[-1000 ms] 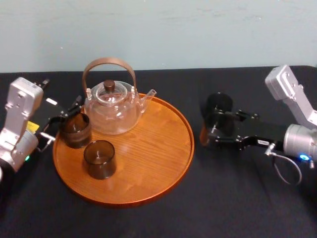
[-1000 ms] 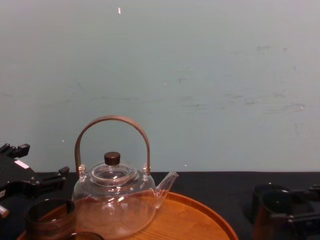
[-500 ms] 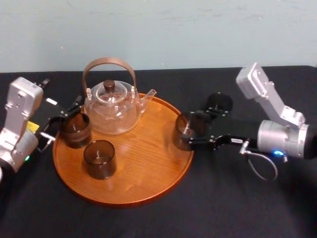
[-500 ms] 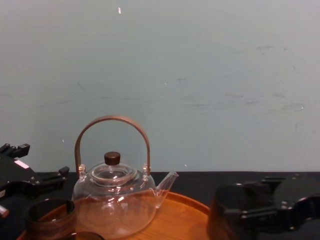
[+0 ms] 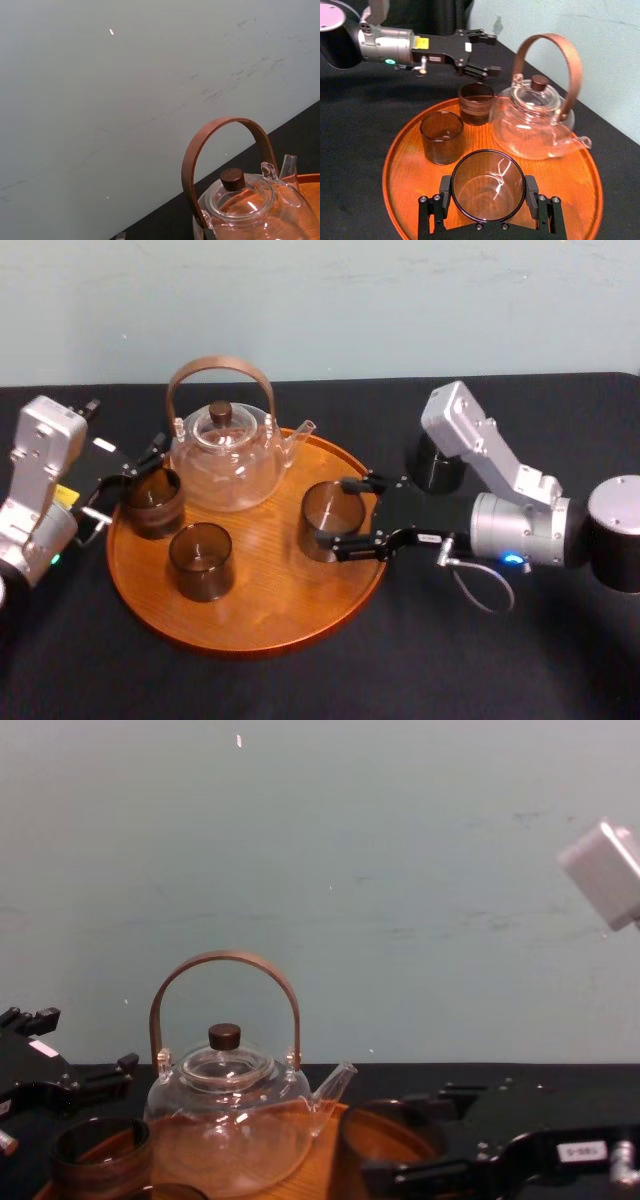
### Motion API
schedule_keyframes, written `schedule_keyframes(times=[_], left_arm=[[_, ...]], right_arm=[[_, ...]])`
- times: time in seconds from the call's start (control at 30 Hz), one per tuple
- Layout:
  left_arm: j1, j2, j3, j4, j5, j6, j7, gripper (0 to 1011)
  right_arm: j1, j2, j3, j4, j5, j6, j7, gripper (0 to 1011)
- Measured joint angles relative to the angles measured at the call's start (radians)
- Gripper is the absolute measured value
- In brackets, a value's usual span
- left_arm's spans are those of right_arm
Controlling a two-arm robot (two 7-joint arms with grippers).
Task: Pick up the glass from the table and place it on the tray.
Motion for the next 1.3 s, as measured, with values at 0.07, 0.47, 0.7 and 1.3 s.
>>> schedule_keyframes(times=[0.07, 0.47, 0.7, 1.3], left_arm=[[0.000, 0.000, 0.000, 0.000, 0.000, 0.000, 0.000, 1001], [0.000, 0.000, 0.000, 0.000, 0.000, 0.000, 0.000, 1001], [0.000, 0.000, 0.000, 0.000, 0.000, 0.000, 0.000, 1001], [0.000, 0.000, 0.000, 0.000, 0.000, 0.000, 0.000, 1001]], right_arm=[[0.003, -0.008, -0.012, 0.003, -0.004, -0.007, 0.002, 898], [0.006, -0.038, -0.054, 0.037, -0.028, -0.031, 0.004, 898], [0.002, -0.054, -0.069, 0.064, -0.047, -0.042, 0.002, 898], [-0.009, -0.083, -0.075, 0.108, -0.081, -0.053, -0.011, 898]])
